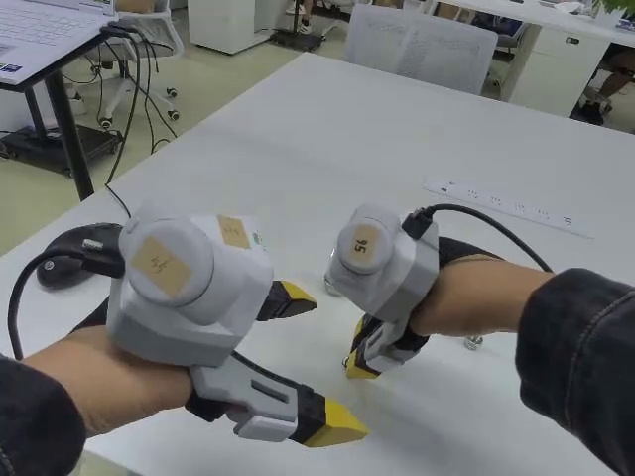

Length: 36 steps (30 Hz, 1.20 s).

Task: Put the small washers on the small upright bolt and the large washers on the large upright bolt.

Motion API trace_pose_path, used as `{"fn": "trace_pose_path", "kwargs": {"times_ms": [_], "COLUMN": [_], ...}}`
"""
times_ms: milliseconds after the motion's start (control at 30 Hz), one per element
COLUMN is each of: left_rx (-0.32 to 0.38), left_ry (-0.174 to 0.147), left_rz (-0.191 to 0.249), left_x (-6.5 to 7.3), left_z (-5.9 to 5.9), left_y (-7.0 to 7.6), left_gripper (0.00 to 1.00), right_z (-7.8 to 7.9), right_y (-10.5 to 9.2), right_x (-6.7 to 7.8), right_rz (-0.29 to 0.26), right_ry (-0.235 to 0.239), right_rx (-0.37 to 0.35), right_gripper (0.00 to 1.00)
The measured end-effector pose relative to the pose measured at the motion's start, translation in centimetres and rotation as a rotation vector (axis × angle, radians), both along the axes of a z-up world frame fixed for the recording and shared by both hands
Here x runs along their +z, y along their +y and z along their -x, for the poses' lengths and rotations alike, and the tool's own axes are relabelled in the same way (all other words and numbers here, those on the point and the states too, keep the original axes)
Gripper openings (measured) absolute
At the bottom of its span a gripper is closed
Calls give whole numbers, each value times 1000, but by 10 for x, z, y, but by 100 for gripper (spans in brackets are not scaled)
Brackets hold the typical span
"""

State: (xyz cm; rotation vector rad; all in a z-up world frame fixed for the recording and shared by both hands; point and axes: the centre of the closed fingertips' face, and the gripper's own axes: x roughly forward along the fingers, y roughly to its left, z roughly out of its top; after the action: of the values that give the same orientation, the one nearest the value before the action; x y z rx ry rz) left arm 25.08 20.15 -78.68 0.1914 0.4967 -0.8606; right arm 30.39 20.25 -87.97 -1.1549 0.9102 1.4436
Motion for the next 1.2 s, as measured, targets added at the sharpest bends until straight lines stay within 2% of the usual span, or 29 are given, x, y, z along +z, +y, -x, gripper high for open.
{"fn": "trace_pose_path", "kwargs": {"times_ms": [400, 600, 767, 1200], "left_rx": [0, 1, -1, -9], "left_ry": [0, -1, 1, 4], "left_rz": [-1, -1, 0, -1], "left_x": [0, 0, -1, -2], "left_z": [-1, -1, -2, -2], "left_y": [0, 0, -1, -4], "left_gripper": [72, 72, 73, 73], "right_z": [-2, -4, -7, -18], "right_y": [1, -2, -13, -43], "right_x": [0, 1, 2, 24], "right_rz": [-7, -24, -10, -24], "right_ry": [4, 19, 10, 8], "right_rx": [-10, -38, -47, -115], "right_gripper": [14, 13, 13, 13]}}
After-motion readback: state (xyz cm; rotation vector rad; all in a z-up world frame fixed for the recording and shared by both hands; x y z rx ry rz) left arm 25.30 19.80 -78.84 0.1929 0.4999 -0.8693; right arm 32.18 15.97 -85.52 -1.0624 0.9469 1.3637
